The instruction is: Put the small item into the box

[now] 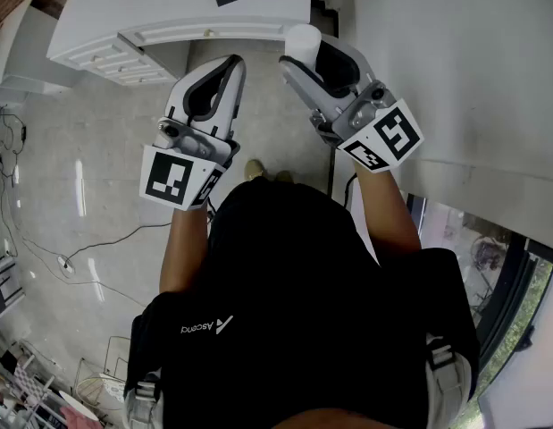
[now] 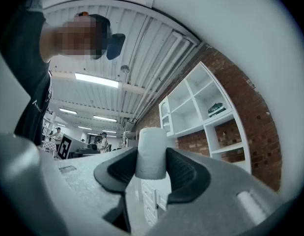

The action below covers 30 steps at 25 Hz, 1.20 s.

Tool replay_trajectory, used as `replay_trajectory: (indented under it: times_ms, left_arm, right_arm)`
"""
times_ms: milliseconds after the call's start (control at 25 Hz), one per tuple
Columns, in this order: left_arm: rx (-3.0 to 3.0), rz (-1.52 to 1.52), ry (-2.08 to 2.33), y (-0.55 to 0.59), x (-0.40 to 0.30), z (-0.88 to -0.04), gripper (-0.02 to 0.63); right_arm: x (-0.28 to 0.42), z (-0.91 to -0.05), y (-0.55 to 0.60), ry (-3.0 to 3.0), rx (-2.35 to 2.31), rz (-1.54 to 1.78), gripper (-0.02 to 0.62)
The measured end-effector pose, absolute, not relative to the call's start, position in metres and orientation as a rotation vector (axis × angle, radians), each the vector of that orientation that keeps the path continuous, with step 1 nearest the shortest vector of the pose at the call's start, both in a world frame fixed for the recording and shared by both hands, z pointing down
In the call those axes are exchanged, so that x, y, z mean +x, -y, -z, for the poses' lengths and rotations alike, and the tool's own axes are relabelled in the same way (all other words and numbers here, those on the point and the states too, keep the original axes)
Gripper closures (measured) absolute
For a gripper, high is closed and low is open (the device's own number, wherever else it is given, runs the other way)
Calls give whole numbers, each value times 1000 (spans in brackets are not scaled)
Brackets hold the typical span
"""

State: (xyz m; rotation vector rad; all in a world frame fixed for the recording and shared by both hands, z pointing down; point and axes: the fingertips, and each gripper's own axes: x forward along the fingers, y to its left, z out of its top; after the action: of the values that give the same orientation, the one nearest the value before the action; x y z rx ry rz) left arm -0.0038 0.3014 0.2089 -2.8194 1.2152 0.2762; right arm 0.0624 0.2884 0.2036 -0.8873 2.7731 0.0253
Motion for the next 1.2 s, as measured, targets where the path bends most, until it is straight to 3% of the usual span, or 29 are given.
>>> replay_trajectory:
  times_ms: [520, 1200]
  left_arm:
    - [-2800, -330, -1183, -296, -6, -195, 607]
    - [-2854, -335, -1094, -182, -73, -214, 607]
  right_arm:
    - [67, -196, -288, -2748, -902, -33, 416]
    - [4, -216, -183, -2782, -1012, -47, 416]
